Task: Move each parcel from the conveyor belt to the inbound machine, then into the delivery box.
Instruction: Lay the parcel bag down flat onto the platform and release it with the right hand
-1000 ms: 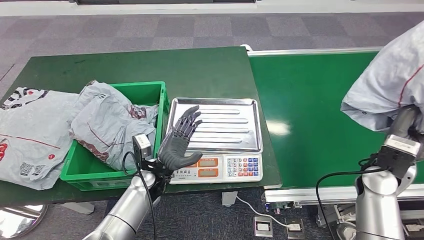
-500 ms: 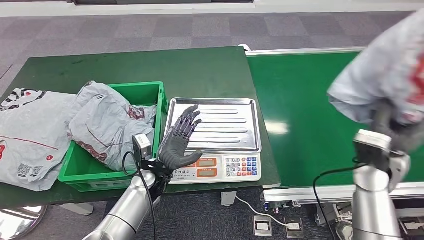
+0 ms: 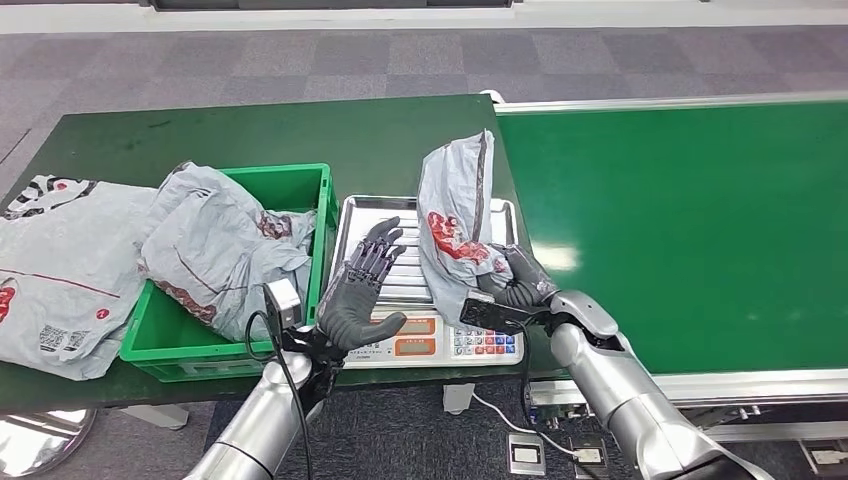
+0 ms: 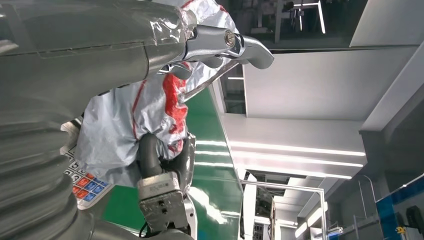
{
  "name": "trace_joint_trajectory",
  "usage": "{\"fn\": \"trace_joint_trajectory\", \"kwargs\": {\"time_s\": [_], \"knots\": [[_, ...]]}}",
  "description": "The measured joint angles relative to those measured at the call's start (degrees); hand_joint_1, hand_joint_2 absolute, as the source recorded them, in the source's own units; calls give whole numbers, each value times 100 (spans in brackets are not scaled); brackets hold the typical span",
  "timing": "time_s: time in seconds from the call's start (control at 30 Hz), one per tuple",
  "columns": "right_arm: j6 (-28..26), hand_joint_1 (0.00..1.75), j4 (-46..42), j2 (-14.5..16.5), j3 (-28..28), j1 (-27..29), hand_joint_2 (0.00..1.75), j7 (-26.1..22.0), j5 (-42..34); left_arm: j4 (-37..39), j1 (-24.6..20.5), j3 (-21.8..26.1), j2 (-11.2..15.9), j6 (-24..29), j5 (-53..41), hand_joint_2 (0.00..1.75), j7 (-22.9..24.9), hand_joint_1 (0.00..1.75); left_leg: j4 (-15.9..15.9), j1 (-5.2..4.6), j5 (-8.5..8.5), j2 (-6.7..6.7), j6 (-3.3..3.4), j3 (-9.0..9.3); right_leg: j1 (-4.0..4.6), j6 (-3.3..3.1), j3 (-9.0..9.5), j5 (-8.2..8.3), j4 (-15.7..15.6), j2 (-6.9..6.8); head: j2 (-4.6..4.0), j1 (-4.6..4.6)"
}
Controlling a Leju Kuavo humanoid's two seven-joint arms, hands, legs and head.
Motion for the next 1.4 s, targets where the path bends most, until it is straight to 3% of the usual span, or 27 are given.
{"fn": "trace_joint_trajectory", "kwargs": {"time_s": [0.33,0.63,1.3,1.4], "knots": [[-176,175,441,31,243,-214,175,-261,-352,0,7,0,-2,-1,26,175,0,0,1,0,2,7,-2,15,1,1,9,4,0,7,0,-1],[-1097,175,479,74,266,-139,175,-947,-1079,0,6,0,-23,-31,98,175,0,0,1,0,1,5,-3,7,0,2,1,3,1,6,0,-1],[-1236,175,479,125,266,-117,175,-1136,-1223,2,6,0,-35,-98,102,175,0,0,1,-1,0,3,-1,3,-1,2,0,3,0,6,0,-2],[-750,175,481,169,306,-217,175,-1264,-1383,12,1,0,-42,-154,106,175,0,0,1,-1,0,6,-2,-6,-1,1,-4,5,3,10,0,0]]}}
